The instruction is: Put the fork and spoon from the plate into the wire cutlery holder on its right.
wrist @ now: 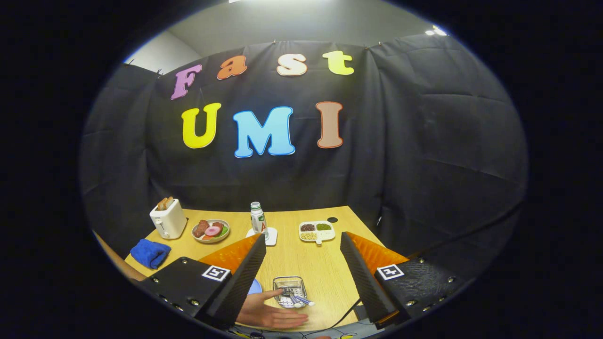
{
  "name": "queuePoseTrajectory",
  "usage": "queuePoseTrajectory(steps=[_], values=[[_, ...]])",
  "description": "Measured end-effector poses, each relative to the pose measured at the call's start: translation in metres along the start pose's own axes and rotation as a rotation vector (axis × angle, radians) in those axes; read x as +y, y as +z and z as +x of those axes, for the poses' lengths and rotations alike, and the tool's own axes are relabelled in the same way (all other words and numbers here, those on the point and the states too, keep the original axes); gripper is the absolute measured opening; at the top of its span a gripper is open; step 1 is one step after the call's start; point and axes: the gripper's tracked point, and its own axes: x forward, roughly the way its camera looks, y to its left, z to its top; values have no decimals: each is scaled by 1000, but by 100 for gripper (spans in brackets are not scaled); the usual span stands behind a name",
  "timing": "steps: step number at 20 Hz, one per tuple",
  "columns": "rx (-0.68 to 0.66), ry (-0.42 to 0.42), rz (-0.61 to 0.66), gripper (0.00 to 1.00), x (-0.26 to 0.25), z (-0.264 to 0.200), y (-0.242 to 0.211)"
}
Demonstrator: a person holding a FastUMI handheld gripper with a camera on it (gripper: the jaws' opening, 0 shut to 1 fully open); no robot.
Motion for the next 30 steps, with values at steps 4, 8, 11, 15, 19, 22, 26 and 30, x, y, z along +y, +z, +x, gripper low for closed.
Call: queuePoseTrajectory(steps=[4,8,11,15,19,22,26,30], values=[[-13,-26,-29,98,-22,-18,-2],[-23,-19,-19,98,-23,-17,0],[-28,-4,-3,98,-22,-17,3],[-30,26,-19,98,-12,-21,7],[-6,74,-41,97,10,-16,7],[8,107,-91,98,28,-15,8],[12,146,-109,98,51,-17,11],[17,168,-95,98,64,-17,8]])
